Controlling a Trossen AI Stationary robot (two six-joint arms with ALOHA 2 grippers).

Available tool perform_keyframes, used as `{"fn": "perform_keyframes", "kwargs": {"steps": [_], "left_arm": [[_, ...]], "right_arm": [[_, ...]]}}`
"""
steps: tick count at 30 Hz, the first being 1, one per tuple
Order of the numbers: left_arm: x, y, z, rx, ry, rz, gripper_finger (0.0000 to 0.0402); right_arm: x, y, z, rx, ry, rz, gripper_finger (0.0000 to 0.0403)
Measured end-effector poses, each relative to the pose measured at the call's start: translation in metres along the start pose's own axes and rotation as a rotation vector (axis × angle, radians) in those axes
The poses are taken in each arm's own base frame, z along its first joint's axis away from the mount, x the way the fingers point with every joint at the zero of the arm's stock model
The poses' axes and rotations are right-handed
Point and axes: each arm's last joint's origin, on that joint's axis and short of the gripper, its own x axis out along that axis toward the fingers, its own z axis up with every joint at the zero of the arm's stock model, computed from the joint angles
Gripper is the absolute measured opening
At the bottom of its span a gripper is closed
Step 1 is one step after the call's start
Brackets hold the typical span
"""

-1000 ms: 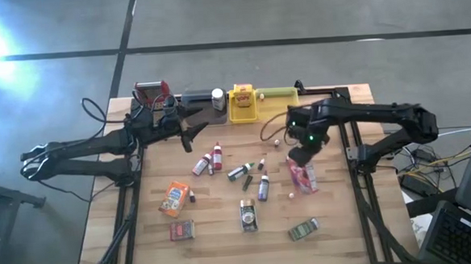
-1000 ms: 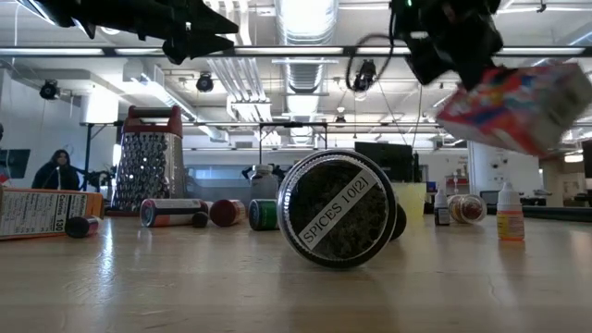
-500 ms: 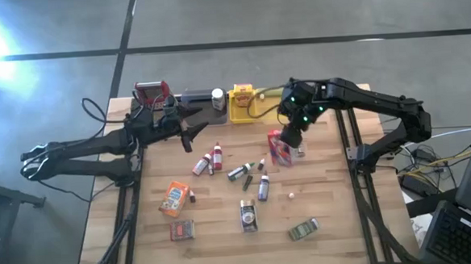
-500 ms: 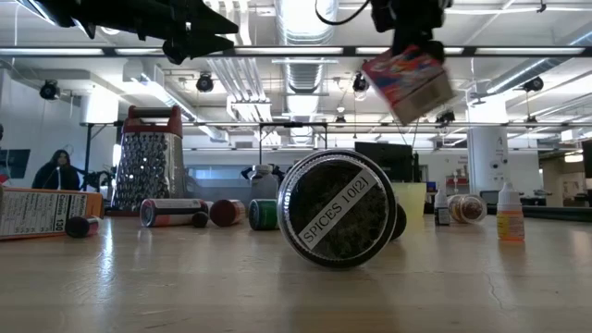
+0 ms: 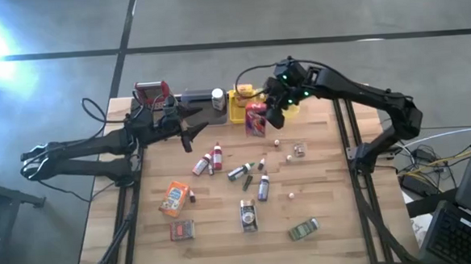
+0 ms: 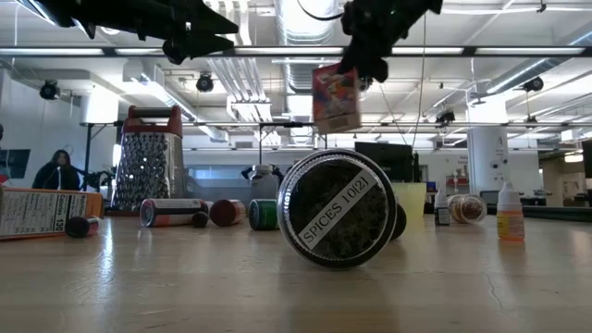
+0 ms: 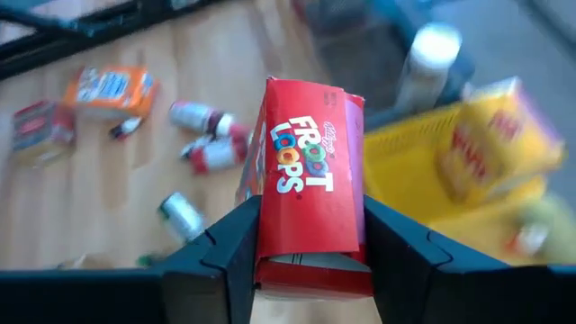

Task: Pick & Place Kitchen Items
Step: Put the red cereal box into the yellow bin

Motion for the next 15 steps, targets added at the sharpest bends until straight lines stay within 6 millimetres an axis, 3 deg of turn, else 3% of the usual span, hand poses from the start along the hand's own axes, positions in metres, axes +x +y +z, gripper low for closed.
{"fn": "perform_keyframes", "kwargs": {"steps": [15], "left_arm": [[0.000, 0.000, -0.001, 0.002, 0.006, 0.000, 0.0264]], "right_arm": [[0.061, -0.058, 0.007, -0.204, -0.074, -0.079, 0.0156]]}}
